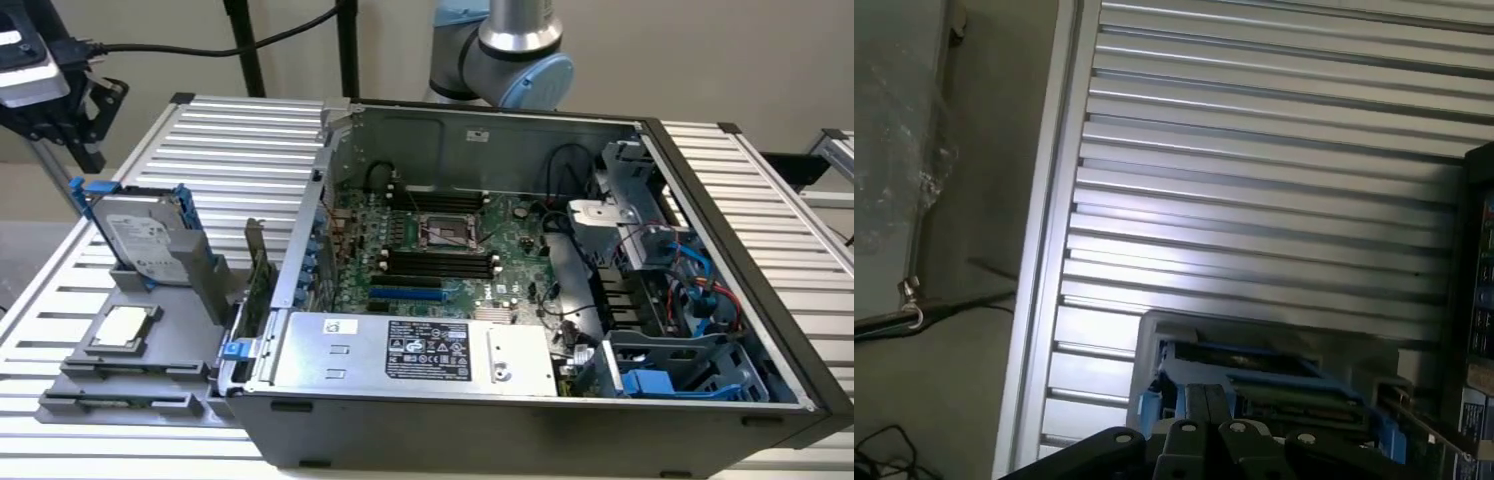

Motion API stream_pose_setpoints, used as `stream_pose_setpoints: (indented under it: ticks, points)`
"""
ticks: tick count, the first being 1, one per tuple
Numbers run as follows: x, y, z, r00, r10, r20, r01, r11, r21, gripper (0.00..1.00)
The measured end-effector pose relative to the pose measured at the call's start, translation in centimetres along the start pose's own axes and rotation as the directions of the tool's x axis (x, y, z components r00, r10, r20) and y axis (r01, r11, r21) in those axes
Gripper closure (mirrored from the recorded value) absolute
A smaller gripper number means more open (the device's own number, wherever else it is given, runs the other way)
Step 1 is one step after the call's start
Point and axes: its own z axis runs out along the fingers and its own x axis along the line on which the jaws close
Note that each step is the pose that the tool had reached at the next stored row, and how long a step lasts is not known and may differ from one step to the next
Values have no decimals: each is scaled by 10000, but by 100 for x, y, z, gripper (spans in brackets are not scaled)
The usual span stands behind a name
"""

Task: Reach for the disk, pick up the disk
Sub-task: 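Pick up the disk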

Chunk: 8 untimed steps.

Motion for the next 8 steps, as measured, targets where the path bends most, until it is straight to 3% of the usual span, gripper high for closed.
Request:
stream_pose_setpoints:
  ticks: [4,8]
  points:
    - [1,1,-1,9975,-712,-30,712,9975,20,89]
    - [2,1,0,9896,-1436,-59,1437,9896,32,89]
